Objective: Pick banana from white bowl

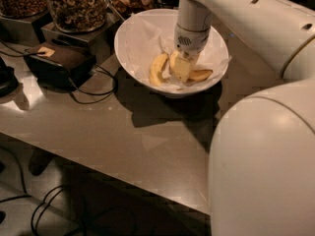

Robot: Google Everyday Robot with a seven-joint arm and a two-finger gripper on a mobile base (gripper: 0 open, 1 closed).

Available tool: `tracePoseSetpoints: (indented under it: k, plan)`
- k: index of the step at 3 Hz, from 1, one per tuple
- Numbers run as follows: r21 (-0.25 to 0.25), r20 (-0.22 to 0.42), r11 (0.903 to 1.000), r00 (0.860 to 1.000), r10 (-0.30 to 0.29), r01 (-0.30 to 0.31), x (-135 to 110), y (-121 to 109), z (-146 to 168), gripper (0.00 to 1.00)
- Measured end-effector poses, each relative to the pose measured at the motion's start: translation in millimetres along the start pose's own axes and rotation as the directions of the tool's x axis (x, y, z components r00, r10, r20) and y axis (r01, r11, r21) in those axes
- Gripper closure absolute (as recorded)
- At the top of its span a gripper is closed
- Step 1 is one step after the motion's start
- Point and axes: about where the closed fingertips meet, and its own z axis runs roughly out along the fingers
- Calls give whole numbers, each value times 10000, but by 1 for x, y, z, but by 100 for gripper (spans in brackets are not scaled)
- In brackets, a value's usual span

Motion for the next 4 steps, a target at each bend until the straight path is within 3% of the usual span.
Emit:
tracePoseSetpoints:
  k: [2,4]
  plan:
    - [343,830,9980,9950,-556,529,7,10,-34,100]
    - [716,636,9873,9872,-1462,1416,15,27,-63,100]
